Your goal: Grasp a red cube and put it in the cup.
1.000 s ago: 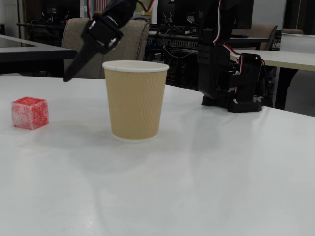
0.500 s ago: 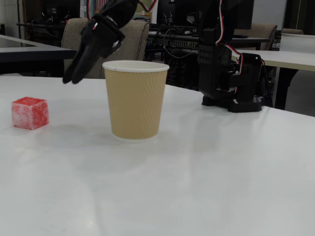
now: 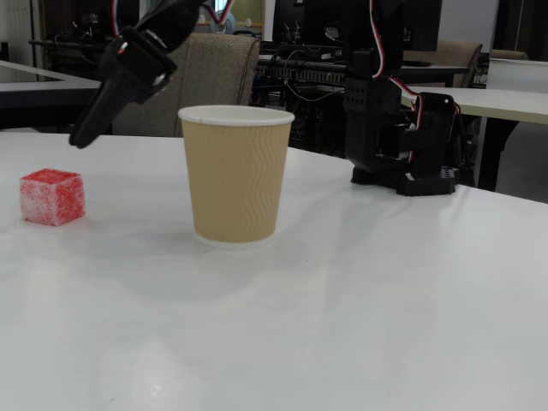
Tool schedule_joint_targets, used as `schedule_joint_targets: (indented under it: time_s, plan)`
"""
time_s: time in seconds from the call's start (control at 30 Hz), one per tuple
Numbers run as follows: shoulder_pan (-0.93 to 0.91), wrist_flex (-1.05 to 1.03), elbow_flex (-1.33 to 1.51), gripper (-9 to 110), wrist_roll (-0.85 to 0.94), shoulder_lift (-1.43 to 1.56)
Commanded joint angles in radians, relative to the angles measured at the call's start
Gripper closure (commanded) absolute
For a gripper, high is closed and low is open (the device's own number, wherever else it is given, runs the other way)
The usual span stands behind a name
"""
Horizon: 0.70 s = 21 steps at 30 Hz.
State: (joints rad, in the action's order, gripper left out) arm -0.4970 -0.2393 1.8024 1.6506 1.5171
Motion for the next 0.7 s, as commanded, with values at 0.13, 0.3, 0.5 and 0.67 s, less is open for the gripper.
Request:
schedule_joint_targets:
  time_s: [0.13, 0.3, 0.5, 0.67]
  plan:
    - [-0.02, -0.005, -0.195, 64, 0.025, -0.043]
    - [-0.018, 0.012, -0.224, 64, 0.043, -0.094]
    - [-0.014, -0.009, -0.199, 64, 0.043, -0.103]
    - [-0.031, -0.026, -0.198, 64, 0.046, -0.121]
